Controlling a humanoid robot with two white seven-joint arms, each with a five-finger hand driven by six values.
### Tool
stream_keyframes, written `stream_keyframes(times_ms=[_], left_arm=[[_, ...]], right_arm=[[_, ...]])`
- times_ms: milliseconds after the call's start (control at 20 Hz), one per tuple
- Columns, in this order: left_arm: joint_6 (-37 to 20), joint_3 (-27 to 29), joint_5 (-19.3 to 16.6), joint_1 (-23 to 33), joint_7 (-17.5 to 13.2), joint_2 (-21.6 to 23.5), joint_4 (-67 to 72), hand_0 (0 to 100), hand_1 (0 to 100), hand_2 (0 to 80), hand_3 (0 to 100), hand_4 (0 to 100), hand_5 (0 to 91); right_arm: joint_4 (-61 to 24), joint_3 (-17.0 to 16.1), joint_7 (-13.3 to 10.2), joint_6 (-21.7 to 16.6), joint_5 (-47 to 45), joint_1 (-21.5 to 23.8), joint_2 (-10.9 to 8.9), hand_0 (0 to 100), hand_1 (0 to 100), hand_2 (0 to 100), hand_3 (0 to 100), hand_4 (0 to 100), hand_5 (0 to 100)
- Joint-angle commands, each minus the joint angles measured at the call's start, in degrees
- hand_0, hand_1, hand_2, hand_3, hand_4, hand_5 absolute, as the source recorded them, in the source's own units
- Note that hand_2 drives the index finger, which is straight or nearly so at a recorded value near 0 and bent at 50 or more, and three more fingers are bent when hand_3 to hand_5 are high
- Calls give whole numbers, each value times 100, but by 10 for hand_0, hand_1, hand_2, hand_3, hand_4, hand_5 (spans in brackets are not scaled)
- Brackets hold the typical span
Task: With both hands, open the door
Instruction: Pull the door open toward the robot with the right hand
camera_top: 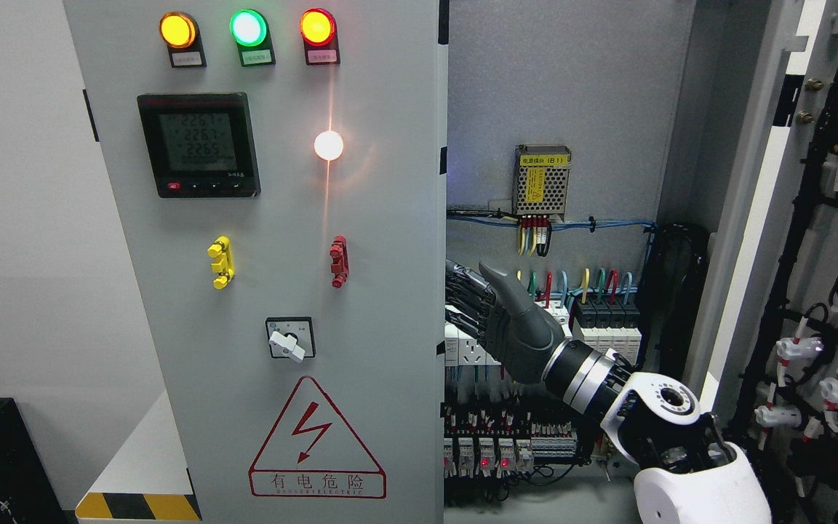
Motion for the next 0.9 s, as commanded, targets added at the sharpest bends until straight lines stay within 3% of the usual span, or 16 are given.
stream_keyframes(times_ms=[0,150,551,651,851], left_arm=[[0,0,0,0,-1,0,0,0,0,0,0,0,0],[0,0,0,0,-1,0,0,0,0,0,0,0,0],[0,0,0,0,-1,0,0,0,0,0,0,0,0],[0,0,0,0,-1,0,0,0,0,0,0,0,0],[0,0,0,0,-1,0,0,0,0,0,0,0,0]], right_arm=[[60,48,19,-4,-13,-29,0,192,0,0,0,0,0],[34,40,151,-4,-4,-29,0,191,0,0,0,0,0],[16,48,195,-4,-109,-55,-8,192,0,0,0,0,0],[33,48,335,5,-118,-64,0,192,0,0,0,0,0],[69,57,353,13,-127,-73,-17,192,0,0,0,0,0]])
